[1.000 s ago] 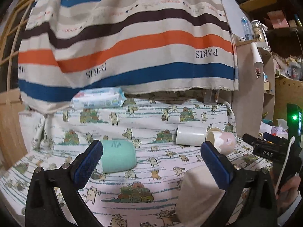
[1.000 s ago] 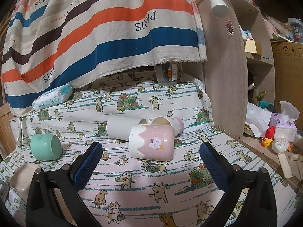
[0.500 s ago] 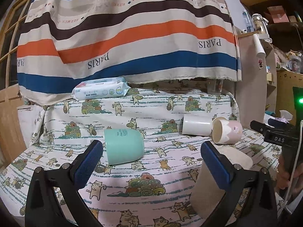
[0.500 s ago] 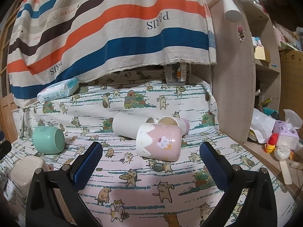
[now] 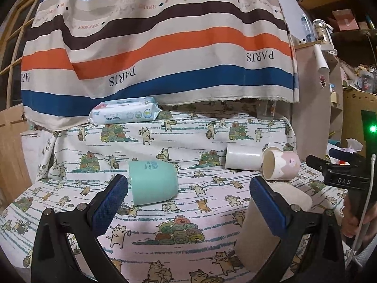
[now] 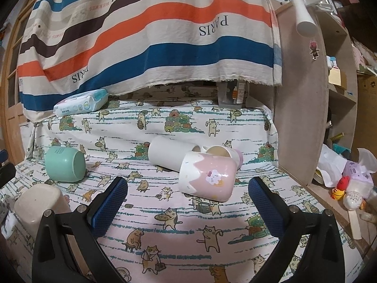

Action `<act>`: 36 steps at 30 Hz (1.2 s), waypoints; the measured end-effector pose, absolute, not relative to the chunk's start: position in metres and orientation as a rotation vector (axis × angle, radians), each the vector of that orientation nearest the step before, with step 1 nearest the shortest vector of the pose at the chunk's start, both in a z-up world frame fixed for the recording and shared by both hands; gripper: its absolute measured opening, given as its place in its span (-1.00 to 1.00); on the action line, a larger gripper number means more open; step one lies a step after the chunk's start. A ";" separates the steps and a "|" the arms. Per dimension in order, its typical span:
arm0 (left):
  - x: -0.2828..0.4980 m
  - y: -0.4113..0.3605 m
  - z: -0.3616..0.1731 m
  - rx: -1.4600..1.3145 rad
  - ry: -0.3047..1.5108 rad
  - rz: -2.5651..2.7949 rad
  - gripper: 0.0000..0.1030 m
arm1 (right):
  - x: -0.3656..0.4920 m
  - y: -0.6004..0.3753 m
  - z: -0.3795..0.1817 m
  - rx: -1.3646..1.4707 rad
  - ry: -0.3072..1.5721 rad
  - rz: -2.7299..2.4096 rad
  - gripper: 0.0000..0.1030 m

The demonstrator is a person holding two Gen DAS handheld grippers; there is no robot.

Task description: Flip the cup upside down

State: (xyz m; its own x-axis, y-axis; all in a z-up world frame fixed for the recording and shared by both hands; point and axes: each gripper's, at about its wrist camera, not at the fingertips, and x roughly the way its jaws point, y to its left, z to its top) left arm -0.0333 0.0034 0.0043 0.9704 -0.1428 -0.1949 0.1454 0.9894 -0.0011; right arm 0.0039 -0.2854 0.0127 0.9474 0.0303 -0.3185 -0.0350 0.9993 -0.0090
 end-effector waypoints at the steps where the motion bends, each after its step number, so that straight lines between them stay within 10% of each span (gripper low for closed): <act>1: -0.033 0.004 0.004 0.013 0.197 -0.141 0.99 | 0.004 -0.285 0.013 -0.015 0.324 0.032 0.99; 36: -0.028 0.005 0.002 0.011 0.219 -0.074 0.99 | 0.003 -0.281 0.013 -0.027 0.326 0.079 0.99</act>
State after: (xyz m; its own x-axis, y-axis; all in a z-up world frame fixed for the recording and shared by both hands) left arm -0.0283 0.0048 0.0020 0.9734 -0.0719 -0.2176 0.0743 0.9972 0.0031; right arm 0.0027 -0.2810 0.0128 0.9442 0.0735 -0.3212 -0.0823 0.9965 -0.0140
